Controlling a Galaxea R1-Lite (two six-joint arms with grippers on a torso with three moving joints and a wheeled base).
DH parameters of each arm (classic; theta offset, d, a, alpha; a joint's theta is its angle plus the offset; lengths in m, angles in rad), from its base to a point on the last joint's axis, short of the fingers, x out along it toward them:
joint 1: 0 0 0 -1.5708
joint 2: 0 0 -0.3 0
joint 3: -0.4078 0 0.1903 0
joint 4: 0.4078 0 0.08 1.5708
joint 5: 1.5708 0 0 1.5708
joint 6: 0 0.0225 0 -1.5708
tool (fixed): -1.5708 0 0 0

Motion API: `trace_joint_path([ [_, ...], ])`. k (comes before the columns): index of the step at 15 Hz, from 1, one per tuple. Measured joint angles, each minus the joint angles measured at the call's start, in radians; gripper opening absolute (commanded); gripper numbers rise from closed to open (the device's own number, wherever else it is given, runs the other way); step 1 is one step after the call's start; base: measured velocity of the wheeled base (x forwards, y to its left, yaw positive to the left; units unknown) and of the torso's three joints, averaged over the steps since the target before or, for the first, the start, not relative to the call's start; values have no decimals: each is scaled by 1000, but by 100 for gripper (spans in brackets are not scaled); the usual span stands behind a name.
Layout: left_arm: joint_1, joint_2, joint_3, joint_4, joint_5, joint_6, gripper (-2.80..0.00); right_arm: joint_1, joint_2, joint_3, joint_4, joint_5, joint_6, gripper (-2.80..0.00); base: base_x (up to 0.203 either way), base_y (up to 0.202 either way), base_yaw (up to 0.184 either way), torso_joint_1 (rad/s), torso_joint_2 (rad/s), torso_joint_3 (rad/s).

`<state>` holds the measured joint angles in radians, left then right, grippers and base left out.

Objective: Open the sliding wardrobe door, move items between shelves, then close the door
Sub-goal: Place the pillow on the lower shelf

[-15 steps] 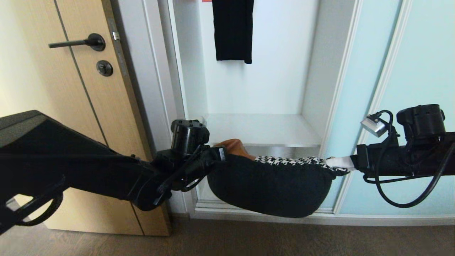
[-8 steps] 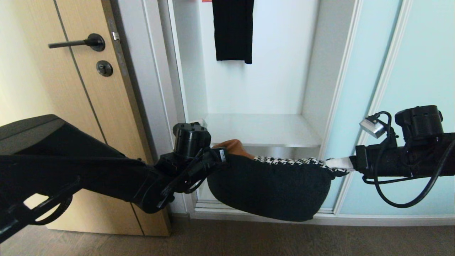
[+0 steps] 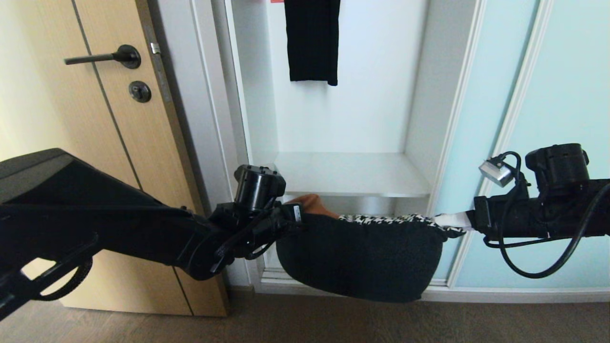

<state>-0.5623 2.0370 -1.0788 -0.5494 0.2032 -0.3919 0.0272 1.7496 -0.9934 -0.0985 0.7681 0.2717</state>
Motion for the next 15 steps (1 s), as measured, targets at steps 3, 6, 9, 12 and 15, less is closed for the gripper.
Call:
trace_joint_path([
  [3,3,4,-8,12,0,-4,-280,4,33,-19,-3,1,0,-280,0,0,0,0,0,0],
  [6,14,34,-29,13,-3,-14,-280,4,84,-49,-4,0,-1,-280,0,0,0,0,0,0],
  [9,35,96,-71,-1,2,-20,-280,6,128,-79,-4,0,0,-280,0,0,0,0,0,0],
  [12,41,128,-75,-73,56,-24,-280,11,145,-82,-4,0,0,-280,0,0,0,0,0,0],
  [15,41,144,-68,-97,70,-23,-280,18,150,-79,-3,1,1,-280,0,0,0,0,0,0],
])
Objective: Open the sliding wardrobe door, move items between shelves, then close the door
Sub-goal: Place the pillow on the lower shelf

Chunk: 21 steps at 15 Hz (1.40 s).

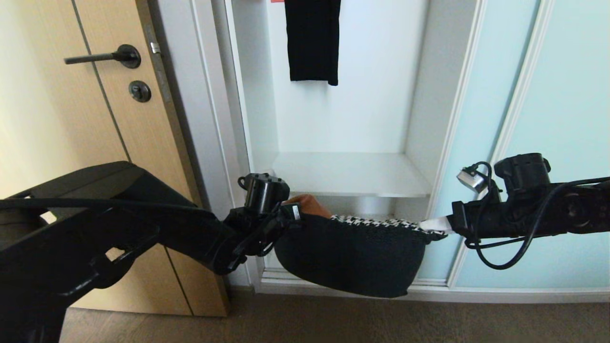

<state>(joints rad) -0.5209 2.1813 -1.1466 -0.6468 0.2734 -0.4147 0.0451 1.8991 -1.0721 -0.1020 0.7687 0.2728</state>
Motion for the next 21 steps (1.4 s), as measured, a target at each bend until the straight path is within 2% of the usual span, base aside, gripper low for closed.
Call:
trace_joint_path([
  [8,-6,-41,30,-1,-1,10,-280,2,-33,7,7,0,2,-280,0,0,0,0,1,-22],
  [11,-8,-56,44,9,-7,16,-280,1,-40,10,10,0,2,-280,0,0,0,1,0,-178],
  [15,-8,-72,21,96,-8,17,-280,1,-42,11,9,0,2,-280,0,0,0,3,2,-196],
  [21,-8,-84,17,109,-8,17,-280,0,-47,3,8,0,4,-280,0,0,0,3,3,-197],
])
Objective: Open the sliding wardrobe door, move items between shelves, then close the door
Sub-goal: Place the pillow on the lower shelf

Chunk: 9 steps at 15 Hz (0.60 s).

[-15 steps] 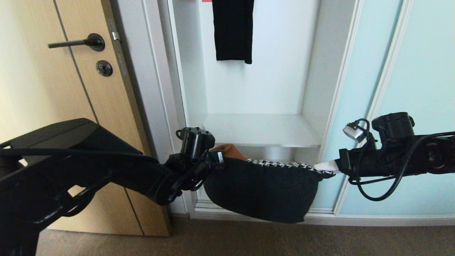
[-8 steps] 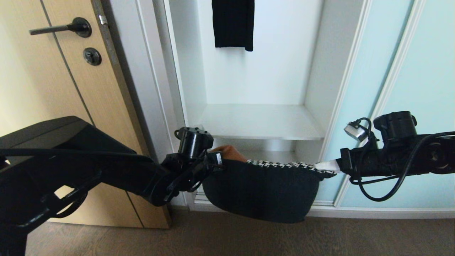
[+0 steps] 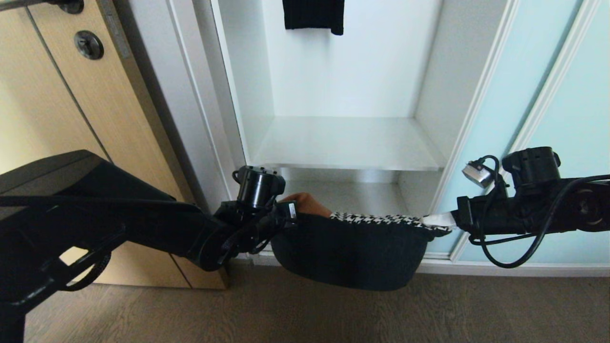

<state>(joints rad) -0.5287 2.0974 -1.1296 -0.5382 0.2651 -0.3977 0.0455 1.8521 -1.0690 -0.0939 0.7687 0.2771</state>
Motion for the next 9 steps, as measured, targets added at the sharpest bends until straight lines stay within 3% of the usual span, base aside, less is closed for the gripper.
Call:
trace_joint_path([
  [9,0,-2,3,17,-2,0,-280,0,0,-7,-7,0,0,-280,0,0,0,4,3,-199],
])
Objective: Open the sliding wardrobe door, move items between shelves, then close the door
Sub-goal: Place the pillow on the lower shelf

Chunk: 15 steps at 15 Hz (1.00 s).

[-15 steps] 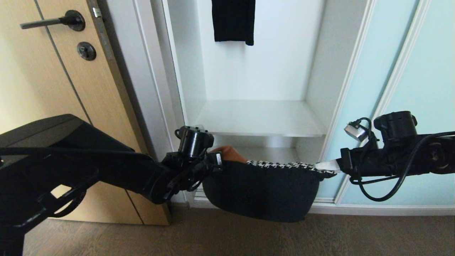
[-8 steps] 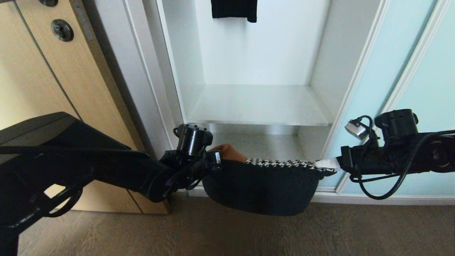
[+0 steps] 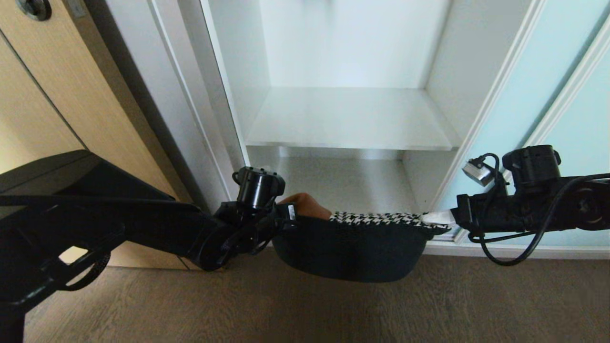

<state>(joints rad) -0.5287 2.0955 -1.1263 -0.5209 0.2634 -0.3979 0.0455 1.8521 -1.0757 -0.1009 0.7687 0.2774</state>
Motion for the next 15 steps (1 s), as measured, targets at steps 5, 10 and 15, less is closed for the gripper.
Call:
trace_joint_path([
  [5,0,0,-2,-1,0,0,-280,0,0,1,0,0,-2,-280,0,0,0,1,4,-201],
  [10,-3,-10,-2,-2,-1,0,-280,-8,-8,5,0,0,-3,-280,0,0,0,1,0,-201],
  [15,-7,-22,-1,-11,0,-1,-280,-9,-16,6,0,0,-3,-280,0,0,0,2,3,-197],
])
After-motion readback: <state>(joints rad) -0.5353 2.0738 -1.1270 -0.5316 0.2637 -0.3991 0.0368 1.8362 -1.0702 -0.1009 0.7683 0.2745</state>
